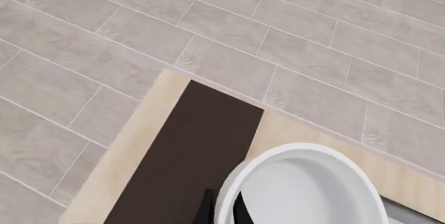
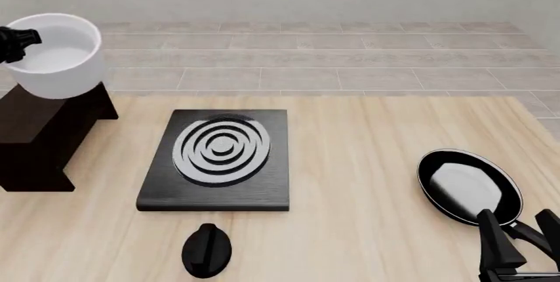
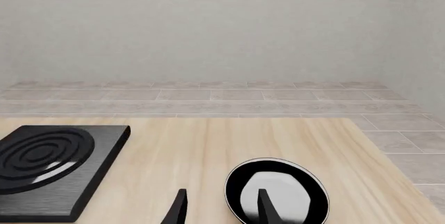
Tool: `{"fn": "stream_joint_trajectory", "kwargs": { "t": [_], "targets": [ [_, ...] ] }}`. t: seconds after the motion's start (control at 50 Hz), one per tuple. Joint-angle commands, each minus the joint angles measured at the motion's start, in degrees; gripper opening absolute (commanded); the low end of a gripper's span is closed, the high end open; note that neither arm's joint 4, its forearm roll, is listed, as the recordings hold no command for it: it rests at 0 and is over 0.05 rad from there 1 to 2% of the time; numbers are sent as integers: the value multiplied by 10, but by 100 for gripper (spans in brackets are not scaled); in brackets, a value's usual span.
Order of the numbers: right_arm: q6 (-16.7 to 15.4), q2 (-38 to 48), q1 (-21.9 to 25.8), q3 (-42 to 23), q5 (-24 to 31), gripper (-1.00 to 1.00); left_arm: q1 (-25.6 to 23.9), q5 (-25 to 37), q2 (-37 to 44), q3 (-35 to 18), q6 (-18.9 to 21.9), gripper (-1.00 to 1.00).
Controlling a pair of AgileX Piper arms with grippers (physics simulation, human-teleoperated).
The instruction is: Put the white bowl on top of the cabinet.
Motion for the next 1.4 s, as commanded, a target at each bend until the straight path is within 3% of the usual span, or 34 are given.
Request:
{"fn": "stream_joint_trajectory", "kwargs": {
  "t": [0.02,0.82,1.4],
  "targets": [
    [0,0,0,0,0,100,20,-10,4,-8,2,-100],
    [0,0,0,0,0,100,88,-28,44,-28,2,-100],
    [0,0,0,0,0,100,100,-83,56,36,-8,-100]
  ]
}}
